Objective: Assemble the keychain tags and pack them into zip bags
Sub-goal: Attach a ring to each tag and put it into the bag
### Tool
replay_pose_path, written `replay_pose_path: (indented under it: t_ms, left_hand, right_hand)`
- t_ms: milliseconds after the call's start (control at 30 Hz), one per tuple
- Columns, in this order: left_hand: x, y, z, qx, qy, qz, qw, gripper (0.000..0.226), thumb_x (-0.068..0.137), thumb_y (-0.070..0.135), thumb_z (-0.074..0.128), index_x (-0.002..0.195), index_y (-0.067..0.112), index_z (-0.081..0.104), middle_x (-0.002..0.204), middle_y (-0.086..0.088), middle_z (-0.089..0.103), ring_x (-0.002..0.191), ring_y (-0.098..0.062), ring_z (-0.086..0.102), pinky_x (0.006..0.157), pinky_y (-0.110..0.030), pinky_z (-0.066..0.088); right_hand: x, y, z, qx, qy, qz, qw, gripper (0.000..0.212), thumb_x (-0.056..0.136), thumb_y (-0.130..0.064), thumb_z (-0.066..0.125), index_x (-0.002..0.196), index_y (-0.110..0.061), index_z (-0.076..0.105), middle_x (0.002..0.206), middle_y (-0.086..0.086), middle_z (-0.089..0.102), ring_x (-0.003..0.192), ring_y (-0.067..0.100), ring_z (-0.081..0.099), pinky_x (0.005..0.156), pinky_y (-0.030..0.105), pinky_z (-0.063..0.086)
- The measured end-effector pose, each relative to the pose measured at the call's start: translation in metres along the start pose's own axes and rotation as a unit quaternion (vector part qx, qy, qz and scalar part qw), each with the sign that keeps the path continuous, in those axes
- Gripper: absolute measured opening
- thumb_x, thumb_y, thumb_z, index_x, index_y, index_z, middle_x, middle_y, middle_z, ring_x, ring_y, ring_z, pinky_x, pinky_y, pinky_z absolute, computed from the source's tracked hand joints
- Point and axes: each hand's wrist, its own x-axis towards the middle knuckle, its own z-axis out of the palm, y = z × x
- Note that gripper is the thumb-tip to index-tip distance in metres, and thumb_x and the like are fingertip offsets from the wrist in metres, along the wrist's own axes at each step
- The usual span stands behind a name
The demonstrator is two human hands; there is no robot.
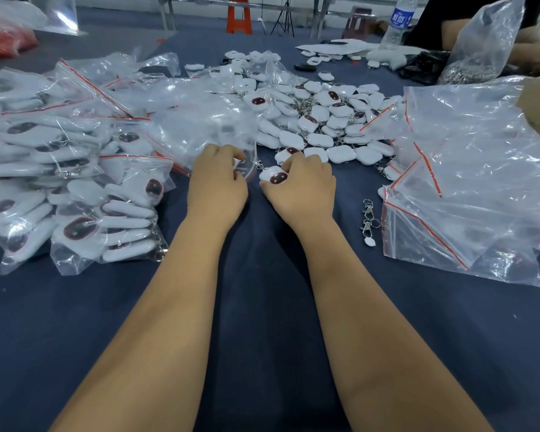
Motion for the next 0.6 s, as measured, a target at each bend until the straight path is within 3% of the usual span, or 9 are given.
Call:
replay_pose_path:
  t_ms: [167, 333, 433, 500, 600]
  left_hand:
    - [0.001, -0.002, 0.001, 0.003, -0.023, -0.026, 0.999, 0.046, 0.088, 0.005, 0.054, 0.133, 0.015, 0.054, 0.128, -0.01, 0.049, 0.114, -0.027, 0.051, 0.085, -0.025, 0.034]
    - [0.004, -0.003, 0.002, -0.003, -0.068, -0.027, 0.997, 0.053, 0.09, 0.003, 0.053, 0.141, 0.016, 0.046, 0.133, -0.014, 0.046, 0.115, -0.031, 0.051, 0.093, -0.032, 0.039]
    - [0.003, -0.002, 0.002, 0.002, -0.068, -0.024, 0.997, 0.051, 0.089, 0.004, 0.053, 0.138, 0.019, 0.049, 0.128, -0.013, 0.049, 0.11, -0.03, 0.053, 0.086, -0.033, 0.04]
    - [0.002, -0.002, 0.002, 0.002, -0.063, -0.024, 0.998, 0.049, 0.089, 0.005, 0.054, 0.135, 0.02, 0.052, 0.125, -0.012, 0.051, 0.107, -0.029, 0.054, 0.085, -0.032, 0.04]
    - [0.002, -0.002, 0.002, -0.001, -0.066, -0.024, 0.998, 0.048, 0.088, 0.006, 0.055, 0.132, 0.023, 0.055, 0.121, -0.011, 0.053, 0.104, -0.028, 0.055, 0.082, -0.031, 0.04]
  right_hand:
    - [0.0, 0.0, -0.006, 0.234, -0.017, 0.045, 0.971, 0.032, 0.083, -0.015, 0.059, 0.111, -0.017, 0.046, 0.093, 0.001, 0.061, 0.09, 0.026, 0.057, 0.07, 0.032, 0.044]
    - [-0.002, -0.005, -0.012, 0.483, 0.0, 0.083, 0.871, 0.021, 0.083, -0.005, 0.062, 0.086, -0.025, 0.059, 0.065, -0.014, 0.053, 0.056, 0.001, 0.045, 0.054, 0.015, 0.041]
    - [-0.001, -0.009, -0.015, 0.581, -0.027, 0.075, 0.81, 0.024, 0.085, 0.002, 0.057, 0.072, -0.017, 0.06, 0.063, -0.008, 0.051, 0.059, 0.006, 0.043, 0.056, 0.017, 0.039]
    - [-0.001, -0.011, -0.016, 0.628, -0.063, 0.074, 0.773, 0.02, 0.085, 0.006, 0.05, 0.08, -0.006, 0.065, 0.074, 0.004, 0.058, 0.073, 0.015, 0.051, 0.069, 0.026, 0.044]
    - [-0.004, -0.014, -0.018, 0.632, -0.101, 0.057, 0.766, 0.022, 0.085, 0.007, 0.043, 0.088, 0.003, 0.064, 0.084, 0.015, 0.063, 0.076, 0.024, 0.056, 0.066, 0.028, 0.049]
